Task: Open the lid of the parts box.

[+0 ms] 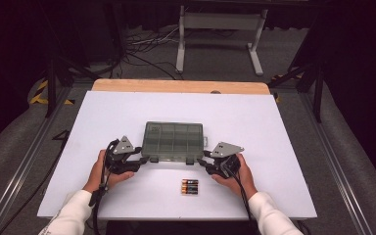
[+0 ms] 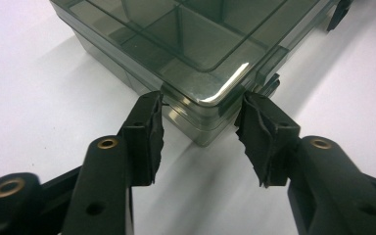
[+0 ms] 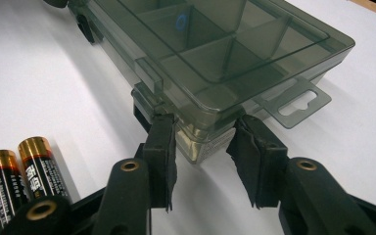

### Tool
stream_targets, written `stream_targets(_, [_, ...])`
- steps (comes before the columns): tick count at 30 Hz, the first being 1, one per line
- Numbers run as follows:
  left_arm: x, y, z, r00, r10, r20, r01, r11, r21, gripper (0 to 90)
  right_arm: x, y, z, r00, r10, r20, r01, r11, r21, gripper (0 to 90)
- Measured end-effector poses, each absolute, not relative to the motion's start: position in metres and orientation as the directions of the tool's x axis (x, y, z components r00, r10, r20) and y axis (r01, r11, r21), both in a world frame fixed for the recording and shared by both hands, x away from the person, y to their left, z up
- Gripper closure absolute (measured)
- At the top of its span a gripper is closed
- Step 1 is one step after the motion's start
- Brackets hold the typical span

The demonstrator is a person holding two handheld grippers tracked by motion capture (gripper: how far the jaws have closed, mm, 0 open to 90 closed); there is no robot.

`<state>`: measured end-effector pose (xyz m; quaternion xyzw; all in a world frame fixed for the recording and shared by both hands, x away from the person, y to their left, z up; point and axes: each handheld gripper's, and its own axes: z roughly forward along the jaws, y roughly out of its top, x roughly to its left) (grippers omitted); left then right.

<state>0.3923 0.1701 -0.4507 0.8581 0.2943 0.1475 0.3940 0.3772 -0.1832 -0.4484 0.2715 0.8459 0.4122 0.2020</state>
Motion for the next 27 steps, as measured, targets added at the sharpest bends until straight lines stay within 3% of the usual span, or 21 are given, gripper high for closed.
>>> stream_targets(27, [0.3882, 0.1786, -0.4417, 0.779, 0.626, 0.045, 0.337, -0.477, 0.812, 56.6, 0.3737, -0.1889, -0.4419, -0.748, 0.649, -0.141, 0.257, 0.478, 0.840, 67.8])
